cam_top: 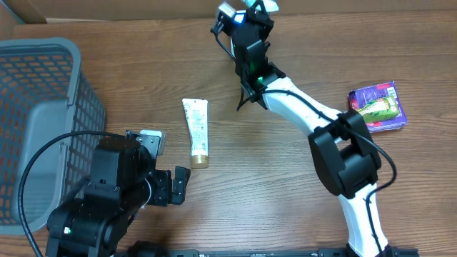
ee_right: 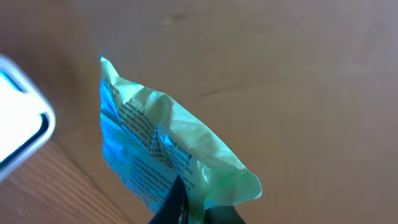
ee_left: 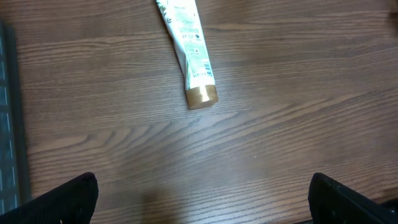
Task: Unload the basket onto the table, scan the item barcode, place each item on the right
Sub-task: 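Hold the wipes pack's barcode in front of the white scanner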
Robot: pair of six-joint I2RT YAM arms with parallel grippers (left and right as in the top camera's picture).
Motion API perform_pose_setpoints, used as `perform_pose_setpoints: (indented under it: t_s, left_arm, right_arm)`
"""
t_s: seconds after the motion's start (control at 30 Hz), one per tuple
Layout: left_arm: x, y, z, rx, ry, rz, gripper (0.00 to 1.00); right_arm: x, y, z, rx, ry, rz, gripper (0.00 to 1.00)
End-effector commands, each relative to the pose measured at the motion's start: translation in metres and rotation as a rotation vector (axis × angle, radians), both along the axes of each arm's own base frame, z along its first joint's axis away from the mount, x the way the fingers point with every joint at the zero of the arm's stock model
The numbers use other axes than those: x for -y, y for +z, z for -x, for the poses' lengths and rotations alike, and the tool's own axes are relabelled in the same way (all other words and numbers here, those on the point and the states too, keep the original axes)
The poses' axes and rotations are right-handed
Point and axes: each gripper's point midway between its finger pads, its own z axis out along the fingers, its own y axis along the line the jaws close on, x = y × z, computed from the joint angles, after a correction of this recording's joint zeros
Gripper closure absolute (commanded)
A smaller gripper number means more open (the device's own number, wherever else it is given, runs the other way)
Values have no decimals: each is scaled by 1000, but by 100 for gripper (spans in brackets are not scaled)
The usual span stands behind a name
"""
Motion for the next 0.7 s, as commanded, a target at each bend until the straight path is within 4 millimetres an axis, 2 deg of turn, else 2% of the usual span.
perform_pose_setpoints:
  t_s: [0.0,0.27,0.57,0.67]
  left_arm:
    - [-3,1,-1,5,18,-3,0]
    - [-3,1,-1,5,18,-3,0]
    - [-3,1,-1,5,18,-3,1]
    - [-3,1,-1,5,18,-3,0]
  right_arm:
    - [6,-7,-11,-22,17,129,96]
    - [2,-7,-11,-6,37,76,96]
    - [-7,-29,-10,-96,99,101,96]
    - [-11,-30,-10,-100,121,101,96]
